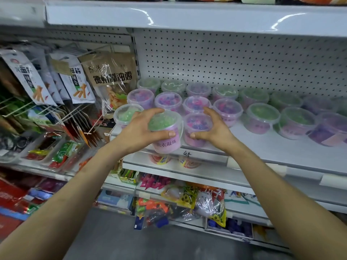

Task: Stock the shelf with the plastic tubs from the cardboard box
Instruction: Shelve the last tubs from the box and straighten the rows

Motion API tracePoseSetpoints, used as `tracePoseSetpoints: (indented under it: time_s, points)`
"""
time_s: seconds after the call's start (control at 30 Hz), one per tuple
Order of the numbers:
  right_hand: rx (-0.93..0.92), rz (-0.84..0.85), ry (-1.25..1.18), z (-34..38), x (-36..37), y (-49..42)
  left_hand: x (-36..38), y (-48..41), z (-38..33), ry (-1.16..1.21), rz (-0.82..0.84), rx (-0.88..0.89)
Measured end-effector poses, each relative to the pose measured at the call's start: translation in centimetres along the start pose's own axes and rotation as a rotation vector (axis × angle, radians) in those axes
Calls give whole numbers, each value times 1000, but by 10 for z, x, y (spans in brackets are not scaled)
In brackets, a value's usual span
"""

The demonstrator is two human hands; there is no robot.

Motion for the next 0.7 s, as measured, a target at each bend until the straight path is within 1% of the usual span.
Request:
tracePoseSetpoints:
  time_s: [0.13, 0.23, 0.5, 0.7]
  points:
    - [-2, 62, 32, -13, -6, 2, -3, 2, 3, -3, -11, -16]
    - [11, 76, 28, -24, -14, 5, -6, 6, 8, -5, -17, -21]
    - [17, 107, -61, -19, -10, 3, -3, 3, 3, 0, -3, 0]
    - [-4, 22, -50, -18, -54, 29, 28, -8, -34, 23, 43, 83]
Point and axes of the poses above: each hand's wrist, its own y-axis away from the middle knuckle, its own x-axis out of the palm, z = x × y, the point moved 9 cm from there along -y, towards the middle knuckle, and after that the axes turned 8 degrees about -z, right-handed, at the moved point
